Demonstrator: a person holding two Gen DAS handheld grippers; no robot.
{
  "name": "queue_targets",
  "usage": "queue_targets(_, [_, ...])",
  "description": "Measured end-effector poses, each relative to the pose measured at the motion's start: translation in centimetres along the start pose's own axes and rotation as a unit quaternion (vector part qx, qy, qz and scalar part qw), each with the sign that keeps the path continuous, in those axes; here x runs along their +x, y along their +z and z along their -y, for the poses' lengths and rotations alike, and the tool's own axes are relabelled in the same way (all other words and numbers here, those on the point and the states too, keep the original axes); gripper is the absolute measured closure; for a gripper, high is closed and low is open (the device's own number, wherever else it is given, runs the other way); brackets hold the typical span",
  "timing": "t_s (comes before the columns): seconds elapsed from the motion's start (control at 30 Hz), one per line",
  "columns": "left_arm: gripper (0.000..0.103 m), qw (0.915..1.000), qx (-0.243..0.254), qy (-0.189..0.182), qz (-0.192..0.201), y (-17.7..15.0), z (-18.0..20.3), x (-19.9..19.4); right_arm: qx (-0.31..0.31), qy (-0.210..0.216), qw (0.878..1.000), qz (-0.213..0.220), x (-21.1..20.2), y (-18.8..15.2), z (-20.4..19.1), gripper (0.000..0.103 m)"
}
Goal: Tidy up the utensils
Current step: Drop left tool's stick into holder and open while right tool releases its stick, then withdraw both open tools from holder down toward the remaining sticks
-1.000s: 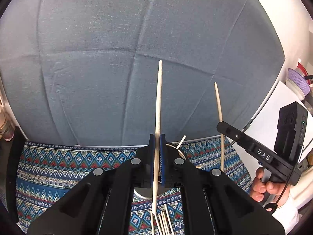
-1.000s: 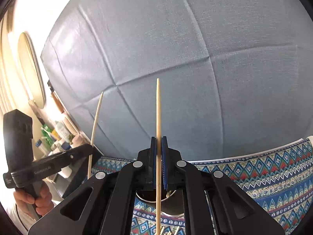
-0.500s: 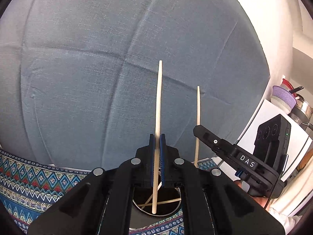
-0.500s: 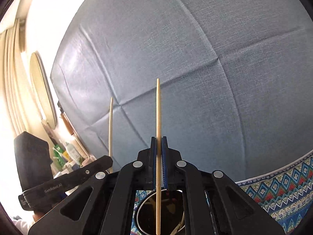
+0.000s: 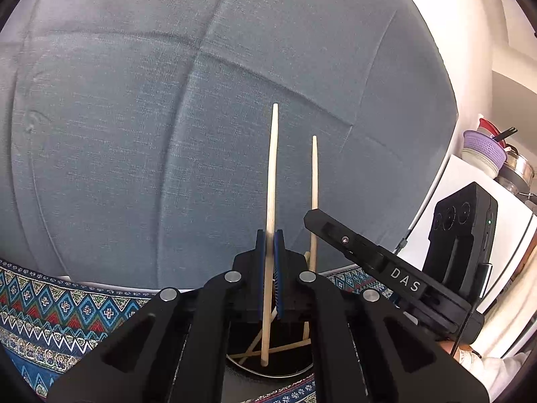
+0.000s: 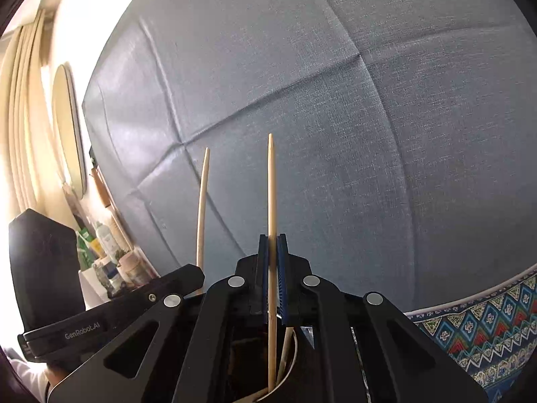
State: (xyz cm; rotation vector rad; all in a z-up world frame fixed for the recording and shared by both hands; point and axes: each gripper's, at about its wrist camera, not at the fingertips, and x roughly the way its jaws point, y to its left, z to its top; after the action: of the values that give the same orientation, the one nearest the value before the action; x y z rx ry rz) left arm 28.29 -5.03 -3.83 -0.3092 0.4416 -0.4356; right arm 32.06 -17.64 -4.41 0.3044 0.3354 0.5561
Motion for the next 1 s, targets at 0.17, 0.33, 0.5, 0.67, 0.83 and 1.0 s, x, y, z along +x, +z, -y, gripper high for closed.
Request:
queue_targets(0.17, [0.098, 0.9999, -0.006, 0.005, -0.009, -0.4, -0.5, 0.1, -0.006, -0.012, 1.0, -0.008, -0.5, -0.6, 0.2, 0.095])
queue_targets(0.33, [0.091, 0.9998, -0.011, 0.009, -0.013, 0.6, -0.6, -1.0, -0.003, -0.022, 1.0, 0.0, -2.0, -0.3, 0.7, 0.094])
queue_targets(0.5, [0.076, 0.9996, -0.015, 0.02, -0.014, 1.7, -0.4, -1.7, -0.005, -0.036, 0.999, 0.005, -3.6, 0.5, 1.0, 0.094])
queue_targets(0.67, [0.056, 0.9993, -0.009, 0.032, -0.018, 2.2, -1.3, -3.1, -0.002, -0.047, 0.999, 0.005, -4.9, 1.2, 1.0, 0.087])
queue_targets(0.83, [0.04, 0.999, -0.002, 0.037, -0.027, 2.4, -2.0, -4.5, -0.002, -0.085, 0.996, 0.004, -6.2, 1.4, 0.5, 0.042])
queue_targets(1.0, [0.015, 0.9986, -0.006, 0.046, -0.025, 2.7, -2.3, -5.8, 0.004, -0.115, 0.993, -0.009, -7.6, 1.6, 0.5, 0.019])
